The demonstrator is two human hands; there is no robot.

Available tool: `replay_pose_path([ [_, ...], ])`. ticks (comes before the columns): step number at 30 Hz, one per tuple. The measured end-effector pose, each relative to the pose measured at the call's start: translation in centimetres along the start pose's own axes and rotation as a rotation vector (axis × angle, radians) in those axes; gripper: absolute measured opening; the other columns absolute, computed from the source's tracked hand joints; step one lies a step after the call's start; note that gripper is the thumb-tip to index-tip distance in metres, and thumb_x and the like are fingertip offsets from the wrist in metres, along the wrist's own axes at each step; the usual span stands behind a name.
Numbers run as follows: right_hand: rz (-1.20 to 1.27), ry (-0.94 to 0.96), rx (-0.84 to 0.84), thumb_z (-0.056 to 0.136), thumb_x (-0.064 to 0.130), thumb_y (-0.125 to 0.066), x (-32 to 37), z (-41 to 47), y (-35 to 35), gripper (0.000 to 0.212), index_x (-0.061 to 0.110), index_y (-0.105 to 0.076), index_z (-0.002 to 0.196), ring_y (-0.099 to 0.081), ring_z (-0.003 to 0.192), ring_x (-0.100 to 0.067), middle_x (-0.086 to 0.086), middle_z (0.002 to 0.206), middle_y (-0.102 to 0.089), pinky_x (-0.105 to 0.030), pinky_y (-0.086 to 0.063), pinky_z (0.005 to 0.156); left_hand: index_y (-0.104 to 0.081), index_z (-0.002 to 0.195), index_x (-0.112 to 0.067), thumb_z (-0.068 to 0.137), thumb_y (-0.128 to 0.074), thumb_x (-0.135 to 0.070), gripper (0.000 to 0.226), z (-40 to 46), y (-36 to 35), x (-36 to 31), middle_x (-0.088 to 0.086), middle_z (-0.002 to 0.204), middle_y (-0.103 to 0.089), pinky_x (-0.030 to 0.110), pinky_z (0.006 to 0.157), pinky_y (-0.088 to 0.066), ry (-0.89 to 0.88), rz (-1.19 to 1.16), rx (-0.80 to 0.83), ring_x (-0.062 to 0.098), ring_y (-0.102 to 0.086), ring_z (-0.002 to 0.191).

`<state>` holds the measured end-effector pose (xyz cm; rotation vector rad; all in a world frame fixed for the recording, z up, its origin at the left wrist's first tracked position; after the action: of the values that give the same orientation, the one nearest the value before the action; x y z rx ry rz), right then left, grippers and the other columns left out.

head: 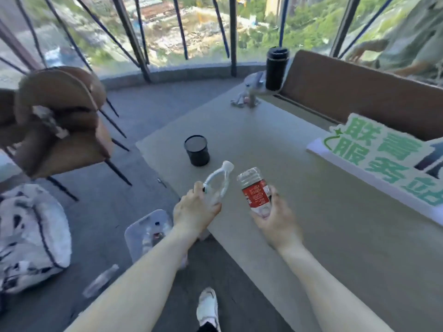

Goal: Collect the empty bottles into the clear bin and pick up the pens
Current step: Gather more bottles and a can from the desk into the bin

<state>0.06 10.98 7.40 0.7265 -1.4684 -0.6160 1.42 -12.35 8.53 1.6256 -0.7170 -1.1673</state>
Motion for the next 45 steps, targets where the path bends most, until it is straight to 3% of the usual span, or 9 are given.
replay_pose_path([
  [3,-0.030,0.176,0.092,0.083,0.049,-0.065,7.5,-1.5,-5.4,0.075,0.031,-0.027,0.145,-0.059,0.096,-0.027,-0.005,0.115,-0.060,-0.039,-0.051,0.073,-0.041,0.121,-0.015,0.088,-0.053,-0.045,0.047,-1.8,2.9,10.0,0.008,0.115,-0.058,0.038,0.075,-0.043,0.163,-0.007,-0.012,0.033,-0.058,0.105],
  [9,-0.146,0.290,0.338,0.083,0.054,-0.060,16.5,-3.9,-18.5,0.082,0.033,-0.019,0.151,-0.056,0.108,-0.024,-0.002,0.122,-0.055,-0.037,-0.051,0.076,-0.040,0.111,-0.020,0.075,-0.050,-0.068,0.060,-6.2,3.4,29.1,0.007,0.110,-0.062,0.039,0.079,-0.048,0.584,-0.166,0.028,0.031,-0.062,0.100],
  [15,-0.250,0.182,0.499,0.085,0.057,-0.054,18.8,-4.9,-32.8,0.080,0.034,-0.015,0.151,-0.054,0.109,-0.023,-0.001,0.123,-0.053,-0.037,-0.048,0.075,-0.040,0.126,-0.020,0.071,-0.045,-0.073,0.076,-7.3,-2.7,44.1,0.010,0.120,-0.059,0.035,0.077,-0.044,0.806,-0.214,0.246,0.031,-0.061,0.105],
  [19,-0.272,0.051,0.555,0.085,0.057,-0.054,17.7,-4.4,-40.7,0.077,0.036,-0.016,0.149,-0.055,0.101,-0.021,0.001,0.115,-0.053,-0.040,-0.051,0.077,-0.035,0.126,-0.014,0.080,-0.053,-0.063,0.069,-5.6,-7.4,50.6,0.011,0.121,-0.061,0.036,0.075,-0.043,0.909,-0.230,0.322,0.031,-0.060,0.106],
  [24,-0.340,-0.045,0.609,0.085,0.056,-0.054,14.5,-3.1,-48.6,0.077,0.035,-0.015,0.147,-0.054,0.095,-0.018,0.002,0.113,-0.052,-0.038,-0.050,0.073,-0.031,0.137,-0.012,0.080,-0.054,-0.064,0.081,-2.4,-14.6,55.4,0.013,0.124,-0.060,0.036,0.077,-0.046,1.011,-0.309,0.387,0.033,-0.060,0.108],
  [31,-0.378,-0.050,0.689,0.083,0.057,-0.055,9.0,0.2,-59.4,0.076,0.036,-0.017,0.146,-0.055,0.098,-0.020,0.001,0.115,-0.052,-0.042,-0.052,0.075,-0.031,0.139,-0.016,0.077,-0.058,-0.062,0.081,4.1,-26.3,60.5,0.011,0.123,-0.060,0.037,0.083,-0.047,1.126,-0.484,0.374,0.033,-0.060,0.106],
  [34,-0.429,-0.035,0.743,0.083,0.055,-0.057,7.1,1.2,-62.8,0.078,0.036,-0.016,0.147,-0.055,0.098,-0.024,-0.001,0.115,-0.051,-0.042,-0.051,0.075,-0.030,0.143,-0.017,0.082,-0.056,-0.052,0.076,4.0,-29.9,61.9,0.011,0.130,-0.057,0.036,0.082,-0.046,1.161,-0.511,0.416,0.033,-0.058,0.110],
  [40,-0.397,-0.069,0.776,0.080,0.060,-0.054,8.0,2.9,-65.1,0.080,0.035,-0.018,0.147,-0.058,0.097,-0.026,-0.003,0.116,-0.055,-0.045,-0.053,0.079,-0.037,0.142,-0.017,0.089,-0.050,-0.041,0.059,-0.9,-30.0,60.2,0.007,0.132,-0.055,0.034,0.080,-0.043,1.086,-0.478,0.515,0.027,-0.055,0.113],
  [45,-0.390,-0.074,0.776,0.080,0.064,-0.055,10.3,5.1,-67.9,0.082,0.030,-0.020,0.147,-0.060,0.098,-0.028,-0.005,0.119,-0.056,-0.046,-0.053,0.081,-0.040,0.139,-0.024,0.092,-0.048,-0.038,0.050,-3.1,-28.0,58.2,0.001,0.137,-0.050,0.034,0.081,-0.044,1.000,-0.452,0.491,0.021,-0.052,0.119],
])
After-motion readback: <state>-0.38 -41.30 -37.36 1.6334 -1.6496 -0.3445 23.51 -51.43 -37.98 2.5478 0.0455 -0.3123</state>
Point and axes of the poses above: each hand's wrist, its own z-axis towards the middle knuckle, its own y-axis out of the back of the hand, x = y × z, the point moved 10 cm from there along z, towards the middle knuckle
